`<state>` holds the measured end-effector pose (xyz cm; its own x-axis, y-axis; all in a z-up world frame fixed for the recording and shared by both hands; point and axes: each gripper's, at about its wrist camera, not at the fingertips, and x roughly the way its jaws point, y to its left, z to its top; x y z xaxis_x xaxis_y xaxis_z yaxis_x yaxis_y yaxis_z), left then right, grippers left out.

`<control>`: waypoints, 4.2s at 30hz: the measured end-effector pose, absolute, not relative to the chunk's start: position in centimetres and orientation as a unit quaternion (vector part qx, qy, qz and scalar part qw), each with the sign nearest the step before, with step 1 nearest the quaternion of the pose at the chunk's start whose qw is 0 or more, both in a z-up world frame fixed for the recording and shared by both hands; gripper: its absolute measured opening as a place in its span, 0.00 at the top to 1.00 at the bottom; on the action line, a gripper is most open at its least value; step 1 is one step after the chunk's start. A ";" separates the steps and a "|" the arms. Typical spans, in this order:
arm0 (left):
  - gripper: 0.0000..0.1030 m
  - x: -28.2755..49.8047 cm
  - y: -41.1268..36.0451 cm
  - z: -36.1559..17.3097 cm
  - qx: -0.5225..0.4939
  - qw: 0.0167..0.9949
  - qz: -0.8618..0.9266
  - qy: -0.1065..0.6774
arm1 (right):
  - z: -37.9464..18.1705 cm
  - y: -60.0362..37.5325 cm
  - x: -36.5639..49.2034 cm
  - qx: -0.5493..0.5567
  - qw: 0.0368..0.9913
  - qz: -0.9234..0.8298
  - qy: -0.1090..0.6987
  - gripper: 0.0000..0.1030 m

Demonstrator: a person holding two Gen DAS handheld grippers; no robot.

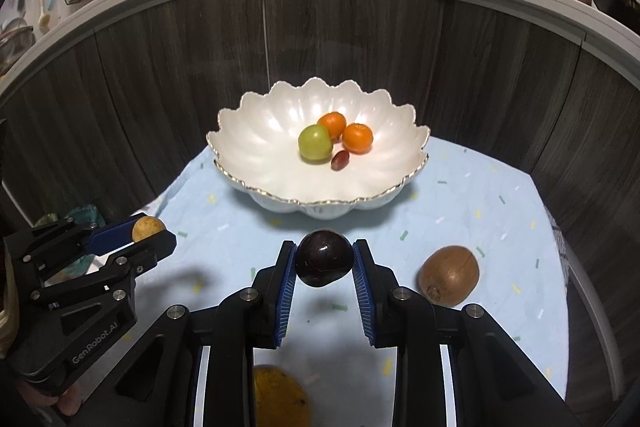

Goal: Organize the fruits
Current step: 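Lift the tuber and plum and carry both over the bowl, then open both grippers to drop the tuber and plum into the bowl, then withdraw both open grippers from the bowl toward the mango and small fruit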

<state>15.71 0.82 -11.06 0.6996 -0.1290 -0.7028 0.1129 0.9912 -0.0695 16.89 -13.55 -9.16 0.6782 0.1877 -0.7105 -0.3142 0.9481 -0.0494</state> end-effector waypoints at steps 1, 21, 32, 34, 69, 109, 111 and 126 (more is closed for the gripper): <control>0.75 15.9 0.9 -10.9 -0.012 0.922 -0.067 0.381 | -8.9 -13.5 17.0 -0.083 0.913 0.137 0.376 0.71; 0.75 20.6 1.2 -7.5 -0.018 0.929 -0.076 0.361 | -5.9 -13.8 21.1 -0.063 0.923 0.129 0.356 0.71; 0.75 24.4 1.8 -7.2 -0.007 0.931 -0.068 0.358 | -5.3 -13.0 24.3 -0.068 0.926 0.128 0.349 0.71; 0.75 25.1 2.1 -7.4 -0.007 0.931 -0.066 0.359 | -5.3 -12.7 24.8 -0.070 0.926 0.129 0.349 0.71; 0.44 29.8 2.8 -11.5 -0.013 0.911 -0.066 0.406 | -8.9 -11.6 29.6 -0.078 0.904 0.116 0.404 0.44; 0.08 21.9 -2.6 -5.8 0.030 0.930 -0.075 0.359 | -3.6 -18.6 22.2 -0.058 0.936 0.073 0.340 0.25; 0.08 21.7 -2.9 -5.8 0.032 0.929 -0.077 0.360 | -3.7 -18.9 21.9 -0.057 0.936 0.073 0.340 0.25; 0.08 18.0 -4.4 -6.6 0.033 0.924 -0.102 0.367 | -4.8 -20.5 18.9 -0.052 0.934 0.078 0.344 0.25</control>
<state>17.96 -4.41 -6.64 0.7106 -0.1637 -0.6843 0.2122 0.9771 -0.0133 18.86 -20.47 -4.76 0.7512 0.1098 -0.6509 -0.1813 0.9825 -0.0435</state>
